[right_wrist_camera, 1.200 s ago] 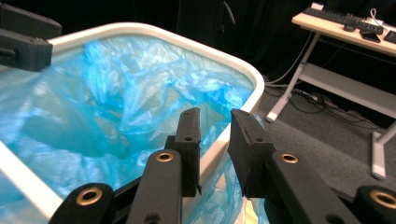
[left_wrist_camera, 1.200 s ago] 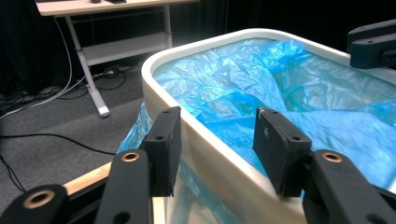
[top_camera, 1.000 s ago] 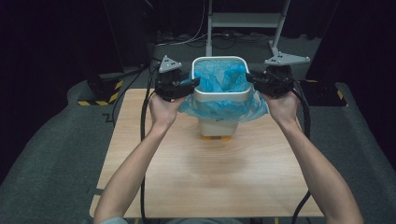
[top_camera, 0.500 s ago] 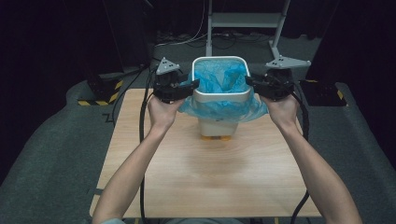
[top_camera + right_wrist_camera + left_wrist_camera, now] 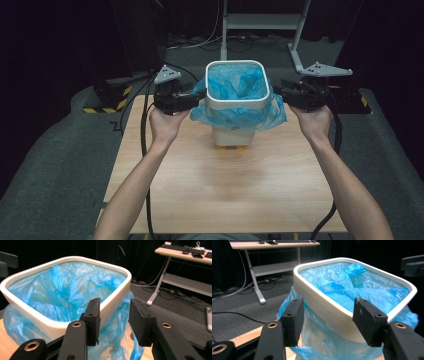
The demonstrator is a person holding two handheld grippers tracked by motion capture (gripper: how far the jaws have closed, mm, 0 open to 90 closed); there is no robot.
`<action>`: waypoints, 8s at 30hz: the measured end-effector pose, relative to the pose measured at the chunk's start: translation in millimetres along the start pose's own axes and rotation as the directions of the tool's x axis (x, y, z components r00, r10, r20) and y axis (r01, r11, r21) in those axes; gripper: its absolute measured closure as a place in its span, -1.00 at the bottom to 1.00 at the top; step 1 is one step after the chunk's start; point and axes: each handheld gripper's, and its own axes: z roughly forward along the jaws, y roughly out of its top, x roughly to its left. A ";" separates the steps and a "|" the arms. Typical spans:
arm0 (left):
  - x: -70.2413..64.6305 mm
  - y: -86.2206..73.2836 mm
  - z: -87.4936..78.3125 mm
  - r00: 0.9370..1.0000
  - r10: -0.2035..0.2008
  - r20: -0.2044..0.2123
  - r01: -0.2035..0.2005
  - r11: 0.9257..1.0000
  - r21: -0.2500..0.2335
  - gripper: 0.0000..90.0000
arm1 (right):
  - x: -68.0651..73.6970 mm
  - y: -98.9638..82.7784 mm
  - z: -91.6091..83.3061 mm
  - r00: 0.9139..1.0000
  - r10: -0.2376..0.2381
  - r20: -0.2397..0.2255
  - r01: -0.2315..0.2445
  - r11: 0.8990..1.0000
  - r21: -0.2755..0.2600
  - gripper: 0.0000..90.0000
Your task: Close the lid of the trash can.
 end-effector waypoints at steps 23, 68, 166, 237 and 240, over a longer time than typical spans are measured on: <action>16.5 -40.1 -31.5 0.996 0.020 -0.087 -0.016 0.999 0.045 -0.16 | -16.0 -42.8 -34.8 0.994 0.059 0.092 -0.058 0.998 -0.011 0.09; 32.2 -124.8 -50.9 0.988 -0.060 -0.143 0.074 0.992 0.098 -0.14 | -17.8 -132.3 -40.6 0.984 0.169 0.063 -0.171 0.985 0.037 0.10; 65.3 -244.8 45.0 0.950 -0.058 -0.305 0.161 0.932 0.324 -0.27 | -22.6 -247.4 65.2 0.975 0.117 0.191 -0.170 0.941 0.292 0.10; 68.0 -254.3 57.3 0.947 -0.041 -0.319 0.154 0.929 0.337 -0.36 | -24.0 -258.5 80.3 0.970 0.100 0.220 -0.171 0.929 0.330 -0.15; 68.0 -254.3 57.4 0.947 -0.041 -0.319 0.154 0.929 0.337 -0.36 | -24.0 -258.5 80.3 0.970 0.100 0.220 -0.171 0.929 0.330 -0.15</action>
